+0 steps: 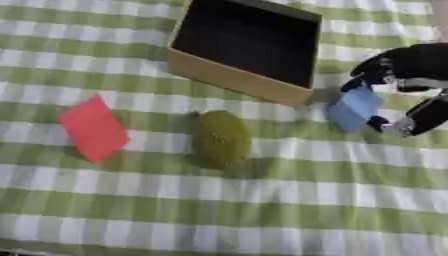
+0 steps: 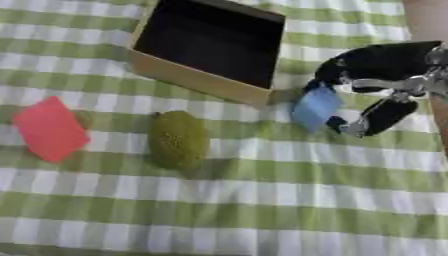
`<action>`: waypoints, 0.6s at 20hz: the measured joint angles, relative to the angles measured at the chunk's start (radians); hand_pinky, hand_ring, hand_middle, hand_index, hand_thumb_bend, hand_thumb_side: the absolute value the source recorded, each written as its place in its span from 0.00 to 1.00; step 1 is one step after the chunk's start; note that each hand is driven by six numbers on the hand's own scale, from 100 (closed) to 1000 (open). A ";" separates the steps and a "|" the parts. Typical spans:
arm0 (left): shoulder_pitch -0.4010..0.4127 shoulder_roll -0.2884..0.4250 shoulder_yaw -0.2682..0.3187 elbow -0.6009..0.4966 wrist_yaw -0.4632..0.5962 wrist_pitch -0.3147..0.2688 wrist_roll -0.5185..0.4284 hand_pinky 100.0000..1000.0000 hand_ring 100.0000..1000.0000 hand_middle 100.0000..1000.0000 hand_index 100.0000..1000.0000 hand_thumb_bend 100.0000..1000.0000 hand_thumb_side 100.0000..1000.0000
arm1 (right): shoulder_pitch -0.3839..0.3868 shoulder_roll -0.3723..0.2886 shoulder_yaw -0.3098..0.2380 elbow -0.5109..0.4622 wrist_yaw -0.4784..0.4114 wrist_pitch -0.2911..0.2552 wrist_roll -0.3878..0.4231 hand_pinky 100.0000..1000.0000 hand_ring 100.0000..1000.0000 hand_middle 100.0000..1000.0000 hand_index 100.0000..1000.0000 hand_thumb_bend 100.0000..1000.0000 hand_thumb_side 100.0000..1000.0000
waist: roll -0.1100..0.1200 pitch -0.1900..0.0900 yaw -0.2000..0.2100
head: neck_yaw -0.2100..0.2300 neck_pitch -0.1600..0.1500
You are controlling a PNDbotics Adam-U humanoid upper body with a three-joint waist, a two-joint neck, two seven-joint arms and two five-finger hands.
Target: Pick up objects on the table and place them in the box.
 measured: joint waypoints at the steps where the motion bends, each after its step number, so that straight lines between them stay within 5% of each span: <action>1: 0.001 0.000 0.000 0.000 0.000 0.000 0.000 0.71 0.71 0.69 0.87 0.00 0.64 | -0.004 0.000 -0.004 -0.005 0.002 0.005 -0.009 0.88 0.88 0.47 0.68 0.00 0.42 | 0.000 0.000 0.000 | 0.000 0.000; 12: 0.009 0.000 0.000 0.000 0.003 0.003 0.003 0.72 0.71 0.69 0.87 0.00 0.64 | -0.072 0.001 -0.056 -0.066 -0.016 0.035 -0.031 0.88 0.87 0.46 0.69 0.00 0.39 | 0.000 -0.001 -0.009 | 0.003 0.001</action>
